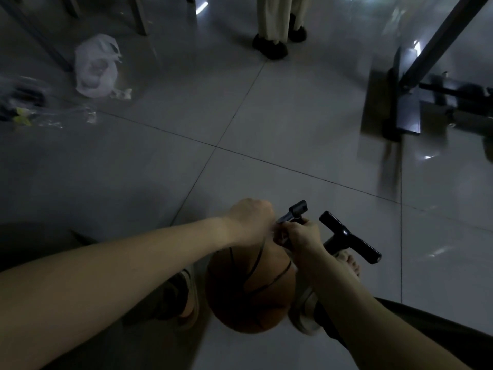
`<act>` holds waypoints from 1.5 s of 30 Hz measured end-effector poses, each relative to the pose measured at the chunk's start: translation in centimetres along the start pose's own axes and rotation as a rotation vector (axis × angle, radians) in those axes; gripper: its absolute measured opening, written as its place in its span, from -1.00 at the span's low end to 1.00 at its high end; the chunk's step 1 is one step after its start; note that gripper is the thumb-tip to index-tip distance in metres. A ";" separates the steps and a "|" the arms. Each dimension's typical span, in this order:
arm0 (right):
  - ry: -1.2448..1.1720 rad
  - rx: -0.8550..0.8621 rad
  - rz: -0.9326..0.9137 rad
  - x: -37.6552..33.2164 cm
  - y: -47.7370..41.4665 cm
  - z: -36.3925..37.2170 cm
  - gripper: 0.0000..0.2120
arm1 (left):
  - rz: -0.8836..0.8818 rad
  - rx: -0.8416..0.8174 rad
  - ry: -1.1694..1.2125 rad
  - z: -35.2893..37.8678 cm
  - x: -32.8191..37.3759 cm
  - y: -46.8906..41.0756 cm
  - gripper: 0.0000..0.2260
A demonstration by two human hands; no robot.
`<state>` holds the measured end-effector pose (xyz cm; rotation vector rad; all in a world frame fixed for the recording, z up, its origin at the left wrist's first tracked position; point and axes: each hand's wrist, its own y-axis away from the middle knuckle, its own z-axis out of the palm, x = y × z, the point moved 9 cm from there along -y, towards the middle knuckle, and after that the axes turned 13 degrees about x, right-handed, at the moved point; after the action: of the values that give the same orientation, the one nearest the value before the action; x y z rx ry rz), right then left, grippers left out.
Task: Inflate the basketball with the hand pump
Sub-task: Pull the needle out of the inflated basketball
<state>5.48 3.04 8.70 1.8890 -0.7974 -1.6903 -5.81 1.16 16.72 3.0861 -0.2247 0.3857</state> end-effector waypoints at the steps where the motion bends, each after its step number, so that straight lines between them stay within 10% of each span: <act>1: 0.003 0.009 -0.012 -0.2 0.1 -0.1 -0.75 | -0.033 0.019 0.006 0.1 -0.2 0.0 -0.83; 8: 0.014 0.032 -0.148 -1.0 1.0 -0.5 -0.68 | -0.439 0.088 0.243 1.1 -3.3 0.2 -0.85; 14: 0.021 0.055 -0.107 -0.5 0.5 -0.8 -0.68 | -0.280 0.026 0.149 2.2 -1.2 0.4 -0.85; 20: 0.021 -0.021 -0.036 -0.9 -0.2 -0.6 -0.86 | -0.741 -0.098 1.053 4.1 -3.9 1.0 -0.77; 28: -0.039 -0.084 0.056 -1.4 0.1 -0.6 -0.88 | -0.883 -0.174 1.362 5.1 -3.6 2.2 -0.69; 45: 0.015 -0.011 0.002 -2.0 1.0 -0.8 -0.88 | -0.914 -0.112 1.355 4.4 -3.5 1.4 -0.79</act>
<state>5.99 3.73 10.91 1.8906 -0.7820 -1.6739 -8.25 0.05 11.57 1.8078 1.0192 1.9351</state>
